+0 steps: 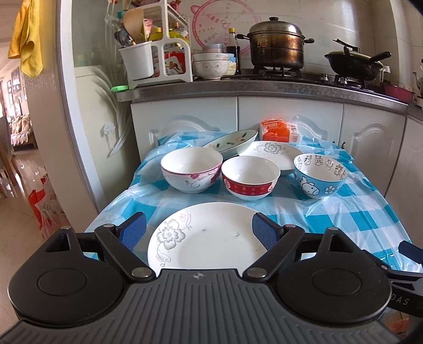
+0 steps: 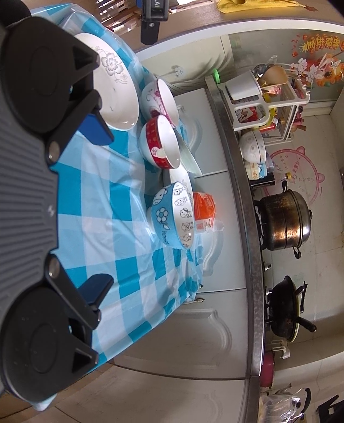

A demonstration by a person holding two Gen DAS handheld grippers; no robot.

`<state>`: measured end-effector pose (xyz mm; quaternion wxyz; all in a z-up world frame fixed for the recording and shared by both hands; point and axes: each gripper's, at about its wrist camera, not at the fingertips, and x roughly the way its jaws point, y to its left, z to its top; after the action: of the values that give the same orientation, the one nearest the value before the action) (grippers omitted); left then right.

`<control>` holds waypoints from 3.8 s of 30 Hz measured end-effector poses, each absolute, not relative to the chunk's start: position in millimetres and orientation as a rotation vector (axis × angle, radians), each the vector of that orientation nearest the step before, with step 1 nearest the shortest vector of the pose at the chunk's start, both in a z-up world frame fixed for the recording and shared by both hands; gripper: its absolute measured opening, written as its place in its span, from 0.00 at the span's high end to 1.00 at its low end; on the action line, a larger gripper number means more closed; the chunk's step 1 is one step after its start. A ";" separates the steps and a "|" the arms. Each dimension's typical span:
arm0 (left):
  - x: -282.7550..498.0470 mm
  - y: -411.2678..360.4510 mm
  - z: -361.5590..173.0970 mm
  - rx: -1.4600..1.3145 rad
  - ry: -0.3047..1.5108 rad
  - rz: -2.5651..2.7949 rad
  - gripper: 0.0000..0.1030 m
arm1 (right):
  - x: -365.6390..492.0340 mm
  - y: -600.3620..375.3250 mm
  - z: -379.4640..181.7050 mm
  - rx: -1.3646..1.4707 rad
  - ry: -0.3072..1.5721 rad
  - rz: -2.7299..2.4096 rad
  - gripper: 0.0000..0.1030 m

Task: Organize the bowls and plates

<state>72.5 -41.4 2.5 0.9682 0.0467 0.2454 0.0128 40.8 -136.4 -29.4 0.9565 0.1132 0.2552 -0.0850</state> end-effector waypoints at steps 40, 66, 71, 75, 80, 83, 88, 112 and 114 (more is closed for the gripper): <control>60.9 -104.0 7.7 0.304 0.470 -0.099 0.00 | 6.8 -211.1 -52.4 0.449 0.578 -0.352 0.01; 240.5 22.6 18.9 -0.201 0.578 -0.271 0.00 | 121.3 -208.6 -19.5 0.340 0.598 -0.086 0.01; 309.5 28.3 30.3 -0.247 0.565 -0.257 0.00 | 185.1 -220.7 -10.7 0.310 0.580 -0.023 0.01; 364.0 30.9 24.8 -0.313 0.632 -0.236 0.00 | 226.6 -232.8 -2.8 0.339 0.587 0.006 0.01; 414.2 36.4 15.7 -0.383 0.726 -0.173 0.00 | 275.3 -237.8 9.6 0.377 0.630 0.021 0.01; 438.5 40.7 9.8 -0.423 0.783 -0.158 0.00 | 299.7 -236.0 15.1 0.401 0.648 0.038 0.01; 467.8 40.6 1.5 -0.431 0.876 -0.132 0.12 | 342.4 -227.8 18.5 0.430 0.689 0.086 0.03; 538.2 43.9 -54.8 -0.478 1.177 -0.129 0.52 | 475.4 -199.8 -41.0 0.675 0.904 0.178 0.18; 539.1 44.5 -54.2 -0.480 1.177 -0.142 0.54 | 479.3 -195.6 -42.9 0.668 0.909 0.189 0.20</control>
<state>539.1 44.5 -54.2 0.8023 -0.2240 0.5492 -0.0664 479.3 -195.6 -42.9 0.8407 0.3163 0.4303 0.0895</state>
